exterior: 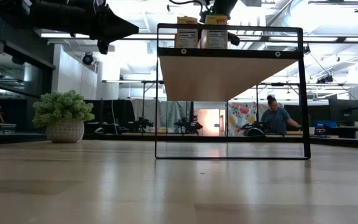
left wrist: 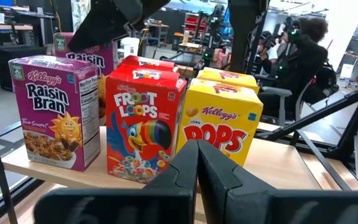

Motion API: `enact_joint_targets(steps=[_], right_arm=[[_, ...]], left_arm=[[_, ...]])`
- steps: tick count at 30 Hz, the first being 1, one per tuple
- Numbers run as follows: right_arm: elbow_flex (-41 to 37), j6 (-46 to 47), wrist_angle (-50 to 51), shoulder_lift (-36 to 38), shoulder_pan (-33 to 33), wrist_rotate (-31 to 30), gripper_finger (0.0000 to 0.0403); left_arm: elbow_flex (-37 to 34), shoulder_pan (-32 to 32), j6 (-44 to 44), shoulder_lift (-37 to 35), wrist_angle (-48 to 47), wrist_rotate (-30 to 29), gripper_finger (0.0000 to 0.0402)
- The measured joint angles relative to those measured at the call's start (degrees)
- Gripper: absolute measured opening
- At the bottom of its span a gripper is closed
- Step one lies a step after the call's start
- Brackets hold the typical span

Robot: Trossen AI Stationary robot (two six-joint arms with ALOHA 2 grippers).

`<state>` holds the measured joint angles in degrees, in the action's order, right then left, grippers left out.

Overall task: Stack cereal on shelf
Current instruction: Put the violet cereal box aligned with the other violet cereal box on the shelf

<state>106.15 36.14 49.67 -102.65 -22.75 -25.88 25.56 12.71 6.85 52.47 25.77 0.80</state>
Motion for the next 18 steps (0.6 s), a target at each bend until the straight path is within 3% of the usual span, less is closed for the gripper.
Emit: enact_joint_targets(steps=[9, 18], right_arm=[[0.0, 2.4, 0.3, 0.0, 0.2, 2.0, 0.0181], [0.0, 1.1, -0.2, 0.0, 1.1, -0.7, 0.0182]], left_arm=[[0.0, 0.0, 0.0, 0.0, 0.0, 0.0, 0.0001], [0.0, 0.0, 0.0, 0.0, 0.0, 0.0, 0.0001]])
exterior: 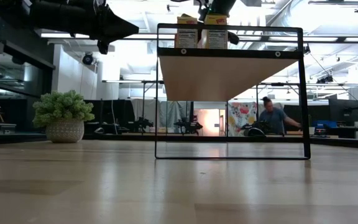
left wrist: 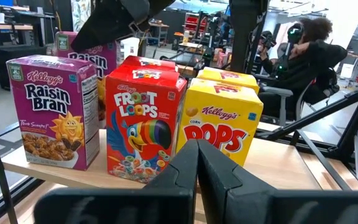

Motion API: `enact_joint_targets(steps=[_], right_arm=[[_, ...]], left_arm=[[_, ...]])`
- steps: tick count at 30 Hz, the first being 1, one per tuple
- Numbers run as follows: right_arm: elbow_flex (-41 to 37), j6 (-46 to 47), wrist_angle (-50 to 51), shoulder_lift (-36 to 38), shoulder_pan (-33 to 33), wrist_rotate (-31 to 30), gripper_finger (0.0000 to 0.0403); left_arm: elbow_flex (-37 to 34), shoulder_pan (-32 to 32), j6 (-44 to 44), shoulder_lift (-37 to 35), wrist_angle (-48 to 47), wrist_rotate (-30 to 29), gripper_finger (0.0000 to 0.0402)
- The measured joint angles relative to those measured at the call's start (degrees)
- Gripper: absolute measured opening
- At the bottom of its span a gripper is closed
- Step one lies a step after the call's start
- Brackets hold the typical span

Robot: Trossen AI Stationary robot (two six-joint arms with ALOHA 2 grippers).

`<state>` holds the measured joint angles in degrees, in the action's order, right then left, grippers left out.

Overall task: Stack cereal on shelf
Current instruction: Put the violet cereal box aligned with the other violet cereal box on the shelf

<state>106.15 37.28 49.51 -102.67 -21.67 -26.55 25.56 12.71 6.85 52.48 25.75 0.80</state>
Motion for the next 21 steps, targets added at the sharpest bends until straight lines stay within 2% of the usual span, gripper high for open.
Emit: enact_joint_targets(steps=[14, 21], right_arm=[[0.0, -1.7, 0.0, 0.0, 0.2, -0.7, 0.0182], [0.0, -1.0, 1.5, 0.0, 0.4, -3.2, 0.0182]], left_arm=[[0.0, 0.0, -1.5, 0.0, -0.3, 0.0, 0.0000], [0.0, 0.0, -1.5, 0.0, -0.4, 0.0, 0.0000]])
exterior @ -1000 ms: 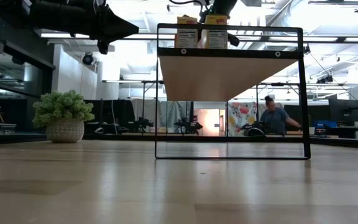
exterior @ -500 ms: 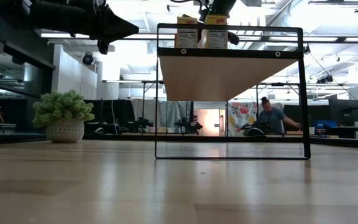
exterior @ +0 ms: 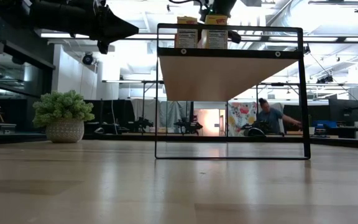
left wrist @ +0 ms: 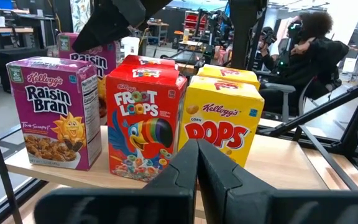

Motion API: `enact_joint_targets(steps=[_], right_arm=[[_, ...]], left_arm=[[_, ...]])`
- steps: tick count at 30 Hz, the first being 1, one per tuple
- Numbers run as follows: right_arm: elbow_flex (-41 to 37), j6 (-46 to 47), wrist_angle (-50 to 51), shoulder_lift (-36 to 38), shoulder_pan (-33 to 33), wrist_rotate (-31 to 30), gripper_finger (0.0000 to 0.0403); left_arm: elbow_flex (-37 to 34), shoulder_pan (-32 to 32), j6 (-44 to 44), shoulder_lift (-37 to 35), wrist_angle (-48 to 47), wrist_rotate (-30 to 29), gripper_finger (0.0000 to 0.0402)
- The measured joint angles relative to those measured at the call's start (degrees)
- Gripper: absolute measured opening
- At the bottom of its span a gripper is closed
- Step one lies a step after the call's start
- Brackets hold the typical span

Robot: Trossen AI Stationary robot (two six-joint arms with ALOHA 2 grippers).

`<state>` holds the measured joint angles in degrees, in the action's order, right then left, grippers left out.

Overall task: Stack cereal on shelf
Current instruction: Put the violet cereal box aligned with the other violet cereal box on the shelf

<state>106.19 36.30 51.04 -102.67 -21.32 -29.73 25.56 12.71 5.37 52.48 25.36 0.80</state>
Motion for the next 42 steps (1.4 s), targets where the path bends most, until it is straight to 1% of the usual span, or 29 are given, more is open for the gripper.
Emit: enact_joint_targets(steps=[4, 11, 19, 23, 36, 42], right_arm=[[0.0, -2.1, -0.2, 0.0, 0.0, 0.3, 0.0181], [0.0, -1.8, -0.3, 0.0, 0.0, 4.9, 0.0181], [0.0, -1.8, -1.2, 0.0, 0.0, 5.7, 0.0181], [0.0, -1.6, -1.3, 0.0, 0.1, 3.0, 0.0181], [0.0, -3.8, -0.9, 0.0, 0.3, 2.0, 0.0182], [0.0, -4.9, -0.4, 0.0, 1.1, -2.7, 0.0182]], left_arm=[[0.0, 0.0, 0.0, 0.0, 0.0, 0.0, 0.0000], [0.0, 0.0, 0.0, 0.0, 0.1, 0.0, 0.0000], [0.0, 0.0, 0.0, 0.0, 0.1, 0.0, 0.0000], [0.0, 0.0, 0.0, 0.0, 0.1, 0.0, 0.0000], [0.0, 0.0, 0.0, 0.0, 0.1, 0.0, 0.0000], [0.0, 0.0, 0.0, 0.0, 0.1, 0.0, 0.0000]])
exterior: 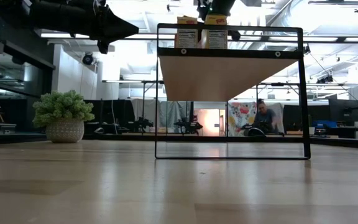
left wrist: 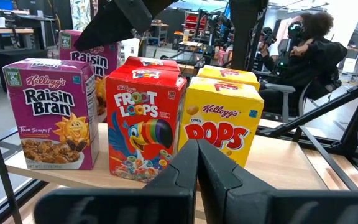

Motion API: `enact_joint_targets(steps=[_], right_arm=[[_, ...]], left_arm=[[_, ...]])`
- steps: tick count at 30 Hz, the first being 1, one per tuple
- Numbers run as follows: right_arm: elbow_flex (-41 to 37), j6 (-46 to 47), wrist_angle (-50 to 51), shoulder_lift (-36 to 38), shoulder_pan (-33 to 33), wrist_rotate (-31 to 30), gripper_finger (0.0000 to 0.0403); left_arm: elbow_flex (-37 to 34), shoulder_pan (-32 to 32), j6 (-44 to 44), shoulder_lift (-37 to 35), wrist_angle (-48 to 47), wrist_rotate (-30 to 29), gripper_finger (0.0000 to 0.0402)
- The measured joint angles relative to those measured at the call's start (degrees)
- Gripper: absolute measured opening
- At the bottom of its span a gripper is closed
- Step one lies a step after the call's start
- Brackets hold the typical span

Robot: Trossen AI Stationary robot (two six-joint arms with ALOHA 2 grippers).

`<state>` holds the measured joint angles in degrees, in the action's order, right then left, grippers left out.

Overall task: Stack cereal on shelf
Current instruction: Put the violet cereal box aligned with the other violet cereal box on the shelf

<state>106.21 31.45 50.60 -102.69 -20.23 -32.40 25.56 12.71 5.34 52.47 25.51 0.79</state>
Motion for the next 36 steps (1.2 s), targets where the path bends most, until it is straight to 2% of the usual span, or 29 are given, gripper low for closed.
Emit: enact_joint_targets(steps=[6, 18, 24, 30, 33, 36], right_arm=[[0.0, -0.4, 0.2, 0.0, 0.1, -1.3, 0.0181], [0.0, 3.1, -0.6, 0.0, 0.0, 1.7, 0.0181], [0.0, 1.9, -1.2, 0.0, 0.0, 5.6, 0.0181], [0.0, 1.2, -1.1, 0.0, 0.0, 4.3, 0.0182], [0.0, 1.1, -1.1, 0.0, 0.0, 4.1, 0.0192], [0.0, 1.1, -1.0, 0.0, 0.0, 4.1, 0.0219]], left_arm=[[0.0, 0.0, 0.0, 0.0, 0.0, 0.0, 0.0001], [0.0, 0.0, 0.0, 0.0, 0.0, 0.0, 0.0001], [0.0, 0.0, 0.0, 0.0, 0.0, 0.0, 0.0001], [0.0, 0.0, 0.0, 0.0, 0.0, 0.0, 0.0001], [0.0, 0.0, 0.0, 0.0, 0.0, 0.0, 0.0001], [0.0, 0.0, 0.0, 0.0, 0.0, 0.0, 0.0001]])
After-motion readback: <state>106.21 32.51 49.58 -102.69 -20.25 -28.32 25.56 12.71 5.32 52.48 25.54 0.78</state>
